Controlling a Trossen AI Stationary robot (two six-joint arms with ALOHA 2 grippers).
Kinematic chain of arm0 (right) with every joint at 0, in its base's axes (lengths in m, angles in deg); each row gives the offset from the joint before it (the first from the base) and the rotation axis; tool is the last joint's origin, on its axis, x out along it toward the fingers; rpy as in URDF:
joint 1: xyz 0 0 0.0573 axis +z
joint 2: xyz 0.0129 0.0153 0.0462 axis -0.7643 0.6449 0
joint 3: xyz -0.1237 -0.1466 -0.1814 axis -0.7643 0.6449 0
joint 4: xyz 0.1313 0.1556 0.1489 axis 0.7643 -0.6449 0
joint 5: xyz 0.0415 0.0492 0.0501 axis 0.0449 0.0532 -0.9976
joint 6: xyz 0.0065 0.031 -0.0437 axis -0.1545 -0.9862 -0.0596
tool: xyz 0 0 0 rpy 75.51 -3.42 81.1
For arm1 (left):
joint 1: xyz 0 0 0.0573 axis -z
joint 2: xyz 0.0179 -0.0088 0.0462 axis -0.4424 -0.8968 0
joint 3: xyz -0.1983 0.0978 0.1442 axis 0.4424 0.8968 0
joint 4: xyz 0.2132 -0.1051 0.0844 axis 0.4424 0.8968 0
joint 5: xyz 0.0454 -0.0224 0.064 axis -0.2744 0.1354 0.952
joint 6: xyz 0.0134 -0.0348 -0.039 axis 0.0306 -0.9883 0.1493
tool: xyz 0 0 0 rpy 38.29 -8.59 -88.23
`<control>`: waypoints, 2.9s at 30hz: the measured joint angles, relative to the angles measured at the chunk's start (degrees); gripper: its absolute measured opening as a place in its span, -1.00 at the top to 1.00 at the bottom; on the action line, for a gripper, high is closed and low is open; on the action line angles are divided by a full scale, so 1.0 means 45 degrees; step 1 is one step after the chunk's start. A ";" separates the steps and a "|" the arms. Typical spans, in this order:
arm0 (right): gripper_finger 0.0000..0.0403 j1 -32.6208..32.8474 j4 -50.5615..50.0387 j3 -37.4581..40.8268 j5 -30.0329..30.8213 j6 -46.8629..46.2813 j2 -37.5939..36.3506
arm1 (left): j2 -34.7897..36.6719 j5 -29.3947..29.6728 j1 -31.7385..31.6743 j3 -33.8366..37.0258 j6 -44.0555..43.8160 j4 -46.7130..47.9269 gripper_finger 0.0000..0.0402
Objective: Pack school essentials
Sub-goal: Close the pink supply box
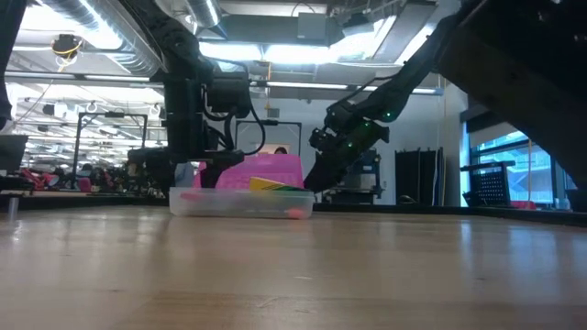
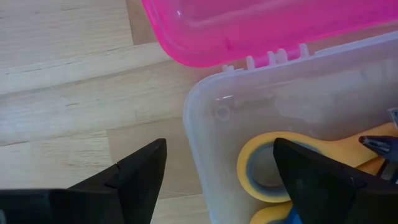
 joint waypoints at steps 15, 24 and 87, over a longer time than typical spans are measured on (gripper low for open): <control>-0.98 0.0005 0.0000 0.0000 -0.2065 0.1030 0.0000 | 0.0000 0.0003 0.0000 0.0000 -0.0005 0.0000 -0.46; -0.98 0.0195 -0.0283 0.0000 -0.3290 0.1765 -0.0102 | 0.0010 0.0064 0.0005 -0.0005 -0.0009 0.0021 -0.47; -0.98 0.1433 -0.0875 -0.0005 -0.4650 0.4083 -0.0486 | 0.1073 0.1189 0.0180 -0.0491 0.3566 0.0554 -0.46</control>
